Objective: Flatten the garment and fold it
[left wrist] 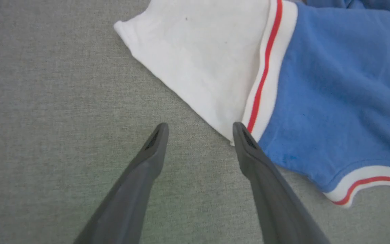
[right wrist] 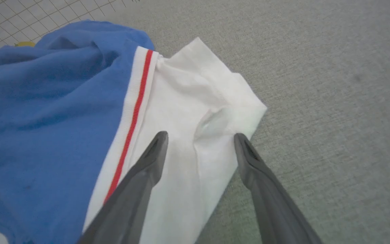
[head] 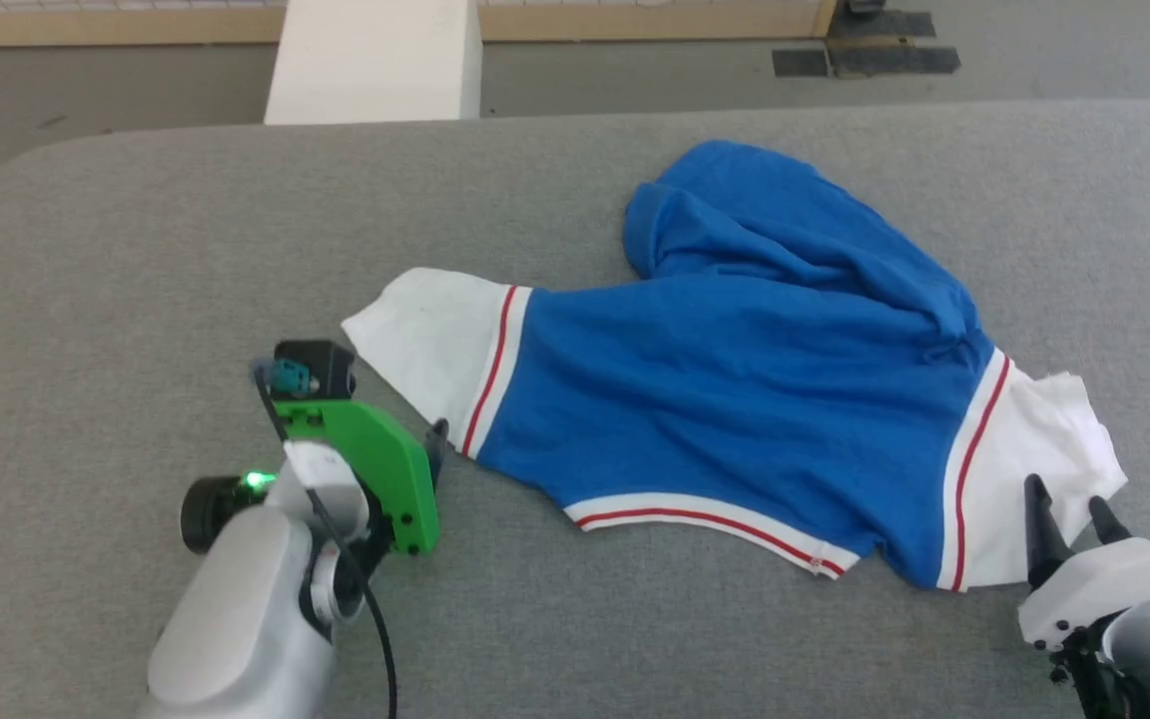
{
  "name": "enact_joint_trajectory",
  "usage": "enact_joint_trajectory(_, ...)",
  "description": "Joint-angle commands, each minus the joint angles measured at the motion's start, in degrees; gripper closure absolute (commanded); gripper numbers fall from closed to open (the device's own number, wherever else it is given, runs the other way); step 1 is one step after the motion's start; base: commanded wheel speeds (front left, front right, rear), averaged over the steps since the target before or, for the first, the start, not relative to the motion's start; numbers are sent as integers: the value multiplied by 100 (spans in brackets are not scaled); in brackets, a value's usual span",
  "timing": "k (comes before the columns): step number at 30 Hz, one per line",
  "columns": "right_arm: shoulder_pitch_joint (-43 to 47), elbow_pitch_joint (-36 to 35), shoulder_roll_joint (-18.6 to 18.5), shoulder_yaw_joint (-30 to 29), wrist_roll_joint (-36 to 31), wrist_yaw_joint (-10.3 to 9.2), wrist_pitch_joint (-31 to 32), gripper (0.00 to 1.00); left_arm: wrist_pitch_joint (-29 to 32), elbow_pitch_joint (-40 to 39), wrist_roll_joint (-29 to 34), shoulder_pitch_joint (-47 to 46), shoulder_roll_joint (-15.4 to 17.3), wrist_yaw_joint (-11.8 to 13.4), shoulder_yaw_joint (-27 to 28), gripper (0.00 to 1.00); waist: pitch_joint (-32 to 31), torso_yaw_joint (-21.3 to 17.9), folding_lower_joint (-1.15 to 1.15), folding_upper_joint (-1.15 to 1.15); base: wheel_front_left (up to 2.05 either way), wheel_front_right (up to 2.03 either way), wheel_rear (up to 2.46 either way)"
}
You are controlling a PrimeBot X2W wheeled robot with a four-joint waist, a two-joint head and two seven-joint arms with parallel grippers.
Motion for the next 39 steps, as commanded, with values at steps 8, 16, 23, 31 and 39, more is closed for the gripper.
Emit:
enact_joint_trajectory(8, -188, 61, -1, 123, 117, -9, -145, 0, 587, 809, 92, -707, 203, 12, -119, 0, 453, -487, 0, 0, 0, 0, 0)
enact_joint_trajectory(16, -178, 255, -1, 96, 156, -9, -310, 0, 304, 954, -161, -542, 98, -271, -106, 100, 536, -614, 0, 0, 0, 0, 0)
enact_joint_trajectory(23, -159, 267, -1, 122, -131, -9, 60, 0, -785, 493, -473, 23, 114, -163, 471, 100, 465, -616, 0, 0, 0, 0, 0)
enact_joint_trajectory(31, -200, -246, 0, 13, -287, -9, 1592, 0, -1547, -534, -450, 790, 85, -154, 564, 100, 579, -469, 0, 0, 0, 0, 0)
enact_joint_trajectory(39, -513, -198, 0, -49, -693, -9, 2533, 0, -1416, -959, -386, 979, 106, -151, 367, 100, 804, -293, 0, 0, 0, 0, 0)
